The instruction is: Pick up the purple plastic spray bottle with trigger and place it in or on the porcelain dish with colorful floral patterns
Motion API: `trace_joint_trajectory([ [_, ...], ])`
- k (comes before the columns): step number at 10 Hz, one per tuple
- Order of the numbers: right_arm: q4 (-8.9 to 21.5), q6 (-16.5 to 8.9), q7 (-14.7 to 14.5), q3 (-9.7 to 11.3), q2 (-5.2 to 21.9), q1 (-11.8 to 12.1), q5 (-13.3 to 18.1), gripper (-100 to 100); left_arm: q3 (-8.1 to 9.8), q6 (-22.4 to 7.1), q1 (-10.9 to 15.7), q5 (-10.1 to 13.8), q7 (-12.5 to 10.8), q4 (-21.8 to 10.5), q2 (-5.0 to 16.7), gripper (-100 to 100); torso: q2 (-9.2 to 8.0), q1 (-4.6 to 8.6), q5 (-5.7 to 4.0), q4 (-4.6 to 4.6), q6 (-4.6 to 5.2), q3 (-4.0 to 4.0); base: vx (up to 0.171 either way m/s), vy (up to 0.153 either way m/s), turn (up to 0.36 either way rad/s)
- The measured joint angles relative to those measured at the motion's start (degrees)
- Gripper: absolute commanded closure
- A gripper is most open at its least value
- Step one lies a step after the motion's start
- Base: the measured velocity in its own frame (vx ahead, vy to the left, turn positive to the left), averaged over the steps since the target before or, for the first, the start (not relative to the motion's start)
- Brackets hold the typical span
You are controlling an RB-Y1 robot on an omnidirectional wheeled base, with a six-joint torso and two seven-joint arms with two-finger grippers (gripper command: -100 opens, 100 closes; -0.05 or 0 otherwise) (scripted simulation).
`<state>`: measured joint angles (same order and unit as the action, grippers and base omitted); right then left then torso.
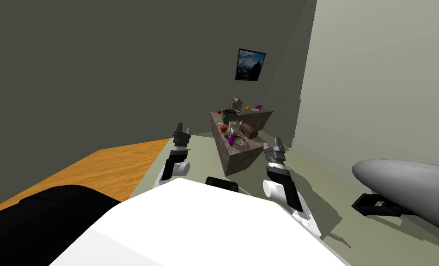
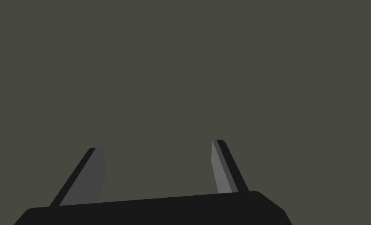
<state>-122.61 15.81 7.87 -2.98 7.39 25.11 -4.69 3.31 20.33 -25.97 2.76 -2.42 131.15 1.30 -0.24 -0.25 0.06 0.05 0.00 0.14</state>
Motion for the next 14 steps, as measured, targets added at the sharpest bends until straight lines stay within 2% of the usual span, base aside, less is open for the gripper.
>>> trace_joint_trajectory([
  [2, 1.4, -2.4, 1.0, -0.9, 0.4, -1.3, -1.1, -100, 0.0, 0.0, 0.0, 0.0, 0.0, 0.0, 0.0, 0, 0.05, 0.06, -0.01, -0.01, 0.0, -0.03, -0.071, 0.068, -0.045],
  [4, 3.1, -6.6, 2.7, -2.2, 0.3, -2.6, -3.1, -100, 0.0, 0.0, 0.0, 0.0, 0.0, 0.0, 0.0, 0, -0.09, -0.08, 0.02, 0.02, 0.0, 0.05, -0.079, 0.069, -0.053],
  [6, 5.5, -7.8, 4.3, -3.2, 0.7, -3.0, -4.6, -100, 0.0, 0.0, 0.0, 0.0, 0.0, 0.0, 0.0, 0, -0.02, 0.08, -0.02, 0.0, 0.0, 0.01, -0.084, 0.053, -0.056],
  [7, 7.0, -9.7, 5.4, -4.3, 1.0, -4.6, -5.9, -100, 0.0, 0.0, 0.0, 0.0, 0.0, 0.0, 0.0, 0, -0.09, 0.03, -0.01, 0.02, 0.0, 0.05, -0.064, 0.062, -0.027],
  [9, 9.2, -12.1, 6.7, -5.2, 0.8, -5.6, -7.4, -100, 0.0, 0.0, 0.0, 0.0, 0.0, 0.0, 0.0, 0, 0.03, 0.0, 0.0, 0.0, -0.01, -0.02, -0.063, 0.072, -0.048],
  [10, 11.1, -13.3, 7.8, -5.8, 0.9, -6.6, -8.7, -100, 0.0, 0.0, 0.0, 0.0, 0.0, 0.0, 0.0, 0, 0.0, -0.04, 0.01, 0.0, 0.0, 0.0, -0.063, 0.061, -0.028],
  [13, 13.1, -17.4, 10.0, -7.4, 1.2, -8.2, -11.1, -100, 0.0, 0.0, 0.0, 0.0, 0.0, 0.0, 0.0, 0, 0.07, 0.07, -0.01, -0.01, -0.01, -0.03, -0.052, 0.049, -0.025],
  [14, 15.0, -19.0, 10.7, -8.1, 1.4, -10.0, -12.2, -100, 0.0, 0.0, 0.0, 0.0, 0.0, 0.0, 0.0, 0, 0.1, 0.04, -0.01, -0.02, -0.02, -0.05, -0.062, 0.072, -0.036],
])
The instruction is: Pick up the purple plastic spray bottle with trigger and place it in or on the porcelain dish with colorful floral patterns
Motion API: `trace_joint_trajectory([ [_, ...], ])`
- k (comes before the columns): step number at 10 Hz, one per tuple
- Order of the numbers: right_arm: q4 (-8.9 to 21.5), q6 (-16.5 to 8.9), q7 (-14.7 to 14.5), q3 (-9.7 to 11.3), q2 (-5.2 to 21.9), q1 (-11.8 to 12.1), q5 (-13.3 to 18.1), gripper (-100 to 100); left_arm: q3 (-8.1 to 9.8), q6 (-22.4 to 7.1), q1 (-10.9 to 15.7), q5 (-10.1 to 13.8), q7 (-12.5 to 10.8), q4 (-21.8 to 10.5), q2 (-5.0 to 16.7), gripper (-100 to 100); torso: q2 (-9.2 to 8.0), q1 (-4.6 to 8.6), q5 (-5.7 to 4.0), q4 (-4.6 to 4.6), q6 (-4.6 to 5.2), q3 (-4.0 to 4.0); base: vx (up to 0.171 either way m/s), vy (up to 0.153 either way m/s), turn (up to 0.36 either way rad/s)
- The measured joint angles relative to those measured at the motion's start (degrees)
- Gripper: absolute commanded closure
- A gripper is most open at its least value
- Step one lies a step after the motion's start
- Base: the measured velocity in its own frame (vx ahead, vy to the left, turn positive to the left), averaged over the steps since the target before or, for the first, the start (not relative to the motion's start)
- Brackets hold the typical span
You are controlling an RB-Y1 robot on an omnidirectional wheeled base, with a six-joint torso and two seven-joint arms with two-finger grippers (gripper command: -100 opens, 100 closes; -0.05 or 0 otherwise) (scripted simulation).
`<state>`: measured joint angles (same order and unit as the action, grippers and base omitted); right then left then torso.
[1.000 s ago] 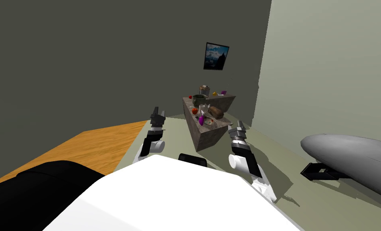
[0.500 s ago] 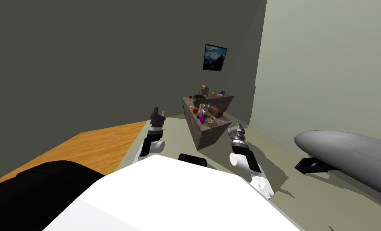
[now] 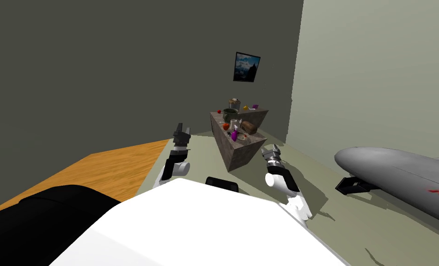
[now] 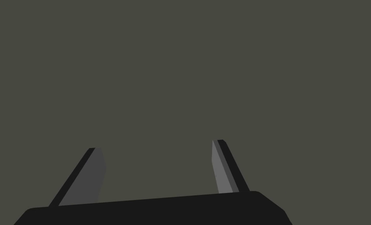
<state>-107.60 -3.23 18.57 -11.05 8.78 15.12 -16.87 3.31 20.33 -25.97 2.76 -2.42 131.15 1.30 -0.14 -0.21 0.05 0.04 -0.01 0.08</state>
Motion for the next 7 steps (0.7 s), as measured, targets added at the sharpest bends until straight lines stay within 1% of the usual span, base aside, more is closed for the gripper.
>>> trace_joint_trajectory([
  [1, 1.4, -1.9, 1.3, -0.8, 0.6, -1.1, -1.8, -100, 0.0, 0.0, 0.0, 0.0, 0.0, 0.0, 0.0, 0, -0.04, -0.04, 0.01, 0.01, 0.01, 0.02, -0.054, 0.057, -0.015],
  [2, 2.2, -3.1, 2.0, -1.0, 0.4, -1.6, -2.4, -100, 0.0, 0.0, 0.0, 0.0, 0.0, 0.0, 0.0, 0, -0.03, -0.02, 0.01, 0.01, 0.0, 0.02, -0.046, 0.05, -0.006],
  [3, 3.5, -4.5, 2.9, -1.5, 1.1, -2.3, -3.9, -100, 0.0, 0.0, 0.0, 0.0, 0.0, 0.0, 0.0, 0, -0.01, 0.01, 0.0, 0.0, 0.01, 0.01, -0.044, 0.065, -0.014],
  [4, 5.0, -6.2, 4.0, -2.0, 1.1, -3.7, -5.5, -100, 0.0, 0.0, 0.0, 0.0, 0.0, 0.0, 0.0, 0, 0.01, -0.04, 0.01, 0.0, 0.0, 0.0, -0.03, 0.049, -0.003],
  [5, 6.0, -7.3, 4.6, -2.1, 0.9, -4.4, -6.2, -100, 0.0, 0.0, 0.0, 0.0, 0.0, 0.0, 0.0, 0, 0.05, 0.01, 0.01, -0.01, 0.0, -0.03, -0.031, 0.042, 0.008],
  [6, 7.2, -8.9, 5.4, -2.5, 1.3, -5.6, -7.6, -100, 0.0, 0.0, 0.0, 0.0, 0.0, 0.0, 0.0, 0, 0.06, 0.03, 0.0, -0.01, 0.0, -0.03, -0.03, 0.048, 0.017],
  [7, 9.2, -10.5, 6.5, -2.8, 1.7, -7.4, -9.3, -100, 0.0, 0.0, 0.0, 0.0, 0.0, 0.0, 0.0, 0, 0.08, 0.03, 0.0, -0.01, -0.01, -0.04, -0.021, 0.033, 0.007],
])
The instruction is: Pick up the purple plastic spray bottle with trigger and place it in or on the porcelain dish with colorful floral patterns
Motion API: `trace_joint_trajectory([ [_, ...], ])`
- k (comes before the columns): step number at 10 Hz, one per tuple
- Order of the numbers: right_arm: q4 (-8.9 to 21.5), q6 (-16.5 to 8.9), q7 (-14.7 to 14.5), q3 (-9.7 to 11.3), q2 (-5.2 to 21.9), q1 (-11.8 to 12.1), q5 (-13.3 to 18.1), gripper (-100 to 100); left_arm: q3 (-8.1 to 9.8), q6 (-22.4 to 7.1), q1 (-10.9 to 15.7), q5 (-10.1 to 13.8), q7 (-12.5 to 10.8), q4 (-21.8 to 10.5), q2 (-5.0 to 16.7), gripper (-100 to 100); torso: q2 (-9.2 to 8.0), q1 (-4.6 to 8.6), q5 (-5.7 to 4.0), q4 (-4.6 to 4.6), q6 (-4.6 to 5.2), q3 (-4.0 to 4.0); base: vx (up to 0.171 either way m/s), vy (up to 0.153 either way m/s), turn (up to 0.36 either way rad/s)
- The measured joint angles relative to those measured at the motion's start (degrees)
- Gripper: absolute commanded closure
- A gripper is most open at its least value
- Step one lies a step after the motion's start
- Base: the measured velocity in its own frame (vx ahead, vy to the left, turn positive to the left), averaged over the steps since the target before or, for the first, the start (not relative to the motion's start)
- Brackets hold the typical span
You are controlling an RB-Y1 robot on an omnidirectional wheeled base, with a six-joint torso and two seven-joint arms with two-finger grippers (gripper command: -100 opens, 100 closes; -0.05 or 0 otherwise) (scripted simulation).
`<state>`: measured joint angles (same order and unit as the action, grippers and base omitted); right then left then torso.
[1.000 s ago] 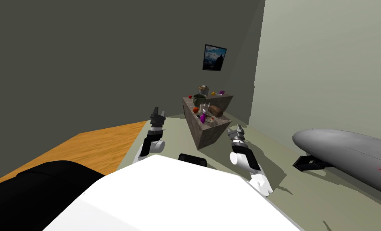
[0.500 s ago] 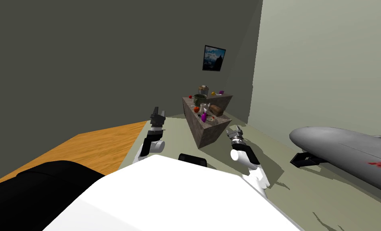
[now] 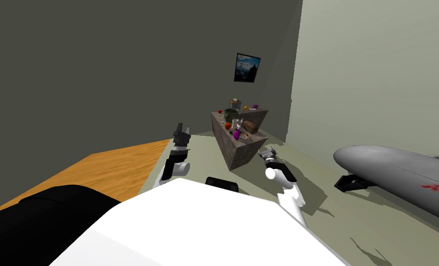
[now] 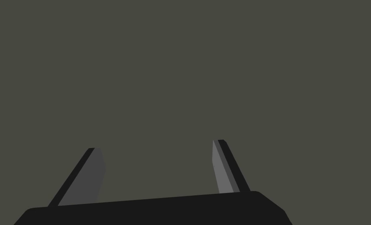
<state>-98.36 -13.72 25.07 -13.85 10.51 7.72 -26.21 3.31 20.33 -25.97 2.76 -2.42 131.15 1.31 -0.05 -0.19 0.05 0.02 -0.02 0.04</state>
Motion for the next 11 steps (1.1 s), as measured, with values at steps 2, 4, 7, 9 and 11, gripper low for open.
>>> trace_joint_trajectory([
  [2, 2.3, -2.8, 1.5, -0.4, 0.4, -2.1, -2.3, -100, 0.0, 0.0, 0.0, 0.0, 0.0, 0.0, 0.0, 0, 0.04, 0.04, -0.01, -0.01, 0.0, -0.02, -0.01, 0.039, 0.034],
  [4, 5.1, -5.6, 3.1, -0.6, 1.0, -4.6, -5.0, -100, 0.0, 0.0, 0.0, 0.0, 0.0, 0.0, 0.0, 0, 0.1, 0.05, -0.01, -0.02, 0.02, -0.06, 0.006, 0.031, 0.023],
  [7, 9.3, -9.8, 5.5, -0.5, 2.5, -8.6, -9.9, -100, 0.0, 0.0, 0.0, 0.0, 0.0, 0.0, 0.0, 0, 0.16, 0.07, -0.01, -0.04, 0.02, -0.1, 0.017, 0.029, 0.046],
  [9, 11.0, -11.9, 6.7, -0.3, 2.9, -10.4, -12.4, -100, 0.0, 0.0, 0.0, 0.0, 0.0, 0.0, 0.0, 0, 0.15, 0.11, -0.02, -0.04, 0.02, -0.09, 0.017, 0.015, 0.046],
  [11, 14.0, -14.9, 8.4, -0.1, 4.2, -13.7, -15.9, -100, 0.0, 0.0, 0.0, 0.0, 0.0, 0.0, 0.0, 0, 0.24, 0.09, -0.01, -0.05, -0.01, -0.14, 0.034, 0.017, 0.063],
])
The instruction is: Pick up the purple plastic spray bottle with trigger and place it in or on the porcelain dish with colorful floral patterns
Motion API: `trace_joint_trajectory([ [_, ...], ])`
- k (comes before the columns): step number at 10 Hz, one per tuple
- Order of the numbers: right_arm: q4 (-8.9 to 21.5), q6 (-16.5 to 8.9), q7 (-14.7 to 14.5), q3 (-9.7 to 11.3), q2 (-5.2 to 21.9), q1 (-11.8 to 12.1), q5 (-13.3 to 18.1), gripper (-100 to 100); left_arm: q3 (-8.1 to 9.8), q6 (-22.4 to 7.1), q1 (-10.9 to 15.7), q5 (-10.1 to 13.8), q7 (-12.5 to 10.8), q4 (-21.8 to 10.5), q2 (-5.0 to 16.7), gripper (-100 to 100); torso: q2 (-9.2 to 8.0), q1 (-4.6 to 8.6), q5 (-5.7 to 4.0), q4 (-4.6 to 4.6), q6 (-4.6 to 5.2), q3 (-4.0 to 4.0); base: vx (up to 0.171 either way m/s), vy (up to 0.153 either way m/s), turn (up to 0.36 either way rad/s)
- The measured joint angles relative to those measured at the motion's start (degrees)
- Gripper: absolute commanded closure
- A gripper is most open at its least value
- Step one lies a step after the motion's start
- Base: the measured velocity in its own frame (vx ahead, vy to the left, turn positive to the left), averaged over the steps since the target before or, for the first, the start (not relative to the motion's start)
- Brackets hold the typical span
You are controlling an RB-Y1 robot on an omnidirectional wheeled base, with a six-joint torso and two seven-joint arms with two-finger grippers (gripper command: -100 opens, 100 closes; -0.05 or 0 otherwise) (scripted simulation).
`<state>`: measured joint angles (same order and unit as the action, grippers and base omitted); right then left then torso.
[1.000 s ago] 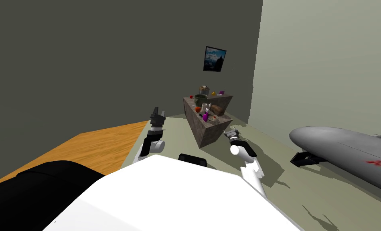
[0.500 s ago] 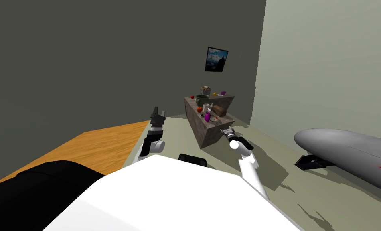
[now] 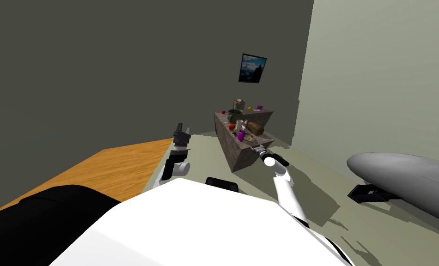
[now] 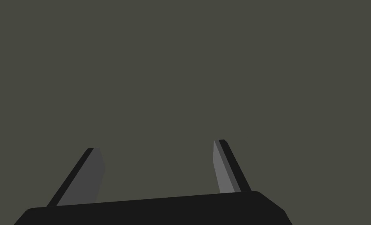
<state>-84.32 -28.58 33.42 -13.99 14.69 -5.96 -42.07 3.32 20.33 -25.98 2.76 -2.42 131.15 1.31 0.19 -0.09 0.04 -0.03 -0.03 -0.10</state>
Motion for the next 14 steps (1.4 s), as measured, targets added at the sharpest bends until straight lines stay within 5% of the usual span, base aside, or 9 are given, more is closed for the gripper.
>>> trace_joint_trajectory([
  [5, 3.7, -5.3, 3.1, 0.5, 1.6, -5.0, -5.1, -100, 0.0, 0.0, 0.0, 0.0, 0.0, 0.0, 0.0, 0, -0.06, 0.04, -0.01, 0.0, 0.04, 0.03, 0.027, 0.013, 0.042],
  [14, 12.5, -15.2, 9.0, 2.3, 8.8, -16.2, -18.2, -100, 0.0, 0.0, 0.0, 0.0, 0.0, 0.0, 0.0, 0, -0.04, 0.03, -0.01, 0.0, 0.05, 0.02, 0.034, 0.012, 0.056],
])
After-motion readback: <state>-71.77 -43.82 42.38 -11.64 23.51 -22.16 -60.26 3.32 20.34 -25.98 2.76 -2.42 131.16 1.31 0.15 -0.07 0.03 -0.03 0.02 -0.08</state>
